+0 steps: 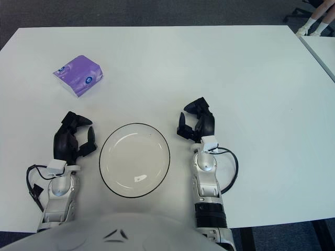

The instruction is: Put the tissue paper into the plate.

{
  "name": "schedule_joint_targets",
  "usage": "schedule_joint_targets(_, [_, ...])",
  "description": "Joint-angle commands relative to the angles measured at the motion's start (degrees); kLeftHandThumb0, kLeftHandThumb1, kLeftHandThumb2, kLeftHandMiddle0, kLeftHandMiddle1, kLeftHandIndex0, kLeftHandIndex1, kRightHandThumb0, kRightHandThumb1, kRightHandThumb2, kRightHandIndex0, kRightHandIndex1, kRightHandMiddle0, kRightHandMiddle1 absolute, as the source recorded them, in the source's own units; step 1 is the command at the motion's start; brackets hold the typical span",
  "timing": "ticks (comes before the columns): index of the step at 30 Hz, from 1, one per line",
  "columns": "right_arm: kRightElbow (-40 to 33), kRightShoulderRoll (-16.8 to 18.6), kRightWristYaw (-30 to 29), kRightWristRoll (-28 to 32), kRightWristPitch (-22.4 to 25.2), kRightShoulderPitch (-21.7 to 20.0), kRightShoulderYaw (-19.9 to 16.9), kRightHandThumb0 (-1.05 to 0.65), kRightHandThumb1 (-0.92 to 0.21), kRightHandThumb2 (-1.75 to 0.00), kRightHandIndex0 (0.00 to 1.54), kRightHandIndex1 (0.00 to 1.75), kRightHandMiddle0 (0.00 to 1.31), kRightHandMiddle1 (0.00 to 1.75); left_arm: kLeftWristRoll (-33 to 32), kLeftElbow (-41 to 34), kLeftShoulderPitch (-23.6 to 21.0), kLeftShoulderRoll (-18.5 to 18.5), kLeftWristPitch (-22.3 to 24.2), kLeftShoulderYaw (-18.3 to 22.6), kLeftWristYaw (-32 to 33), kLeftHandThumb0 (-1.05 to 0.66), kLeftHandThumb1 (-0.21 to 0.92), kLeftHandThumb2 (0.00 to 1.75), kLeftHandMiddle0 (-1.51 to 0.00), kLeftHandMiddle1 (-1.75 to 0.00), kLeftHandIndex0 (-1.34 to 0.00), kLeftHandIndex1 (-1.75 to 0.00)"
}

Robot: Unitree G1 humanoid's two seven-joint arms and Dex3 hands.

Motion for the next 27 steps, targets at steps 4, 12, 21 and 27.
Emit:
schedule_joint_targets(4, [6.0,0.5,0.8,1.0,6.4,5.9,0.0,-0.45,-0.42,-1.19,0.92,1.75,0.53,1.75,0.3,3.0,2.1,0.5,2.4,0.0,-0.7,-0.44,0.45,1.16,-1.04,-1.75,-0.50,-1.75])
schedule_joint_targets(12, [6.0,0.6,1.0,1.2,6.5,5.8,-0.2,-0.45,-0.42,-1.19,0.92,1.75,0.53,1.75,0.8,3.6,1.8,0.8,1.6,-0.1,-0.4,-0.44,0.46,1.15,-1.04,-1.75,-0.50,-1.75])
schedule_joint_targets(21, [5.5,0.6,0.9,1.2,7.4,5.9,-0.2,-0.45,-0.42,-1.19,0.91,1.75,0.53,1.75,1.4,4.1,1.7,0.9,0.8,0.1,0.1,-0.44,0.44,1.18,-1.06,-1.75,-0.51,-1.75])
schedule_joint_targets(27, [5.2,0.7,0.9,1.0,7.5,6.0,-0.1,-0.45,-0.43,-1.18,0.91,1.75,0.52,1.75,2.0,3.4,2.0,0.8,0.4,0.3,0.6,-0.44,0.43,1.19,-1.07,-1.75,-0.52,-1.75])
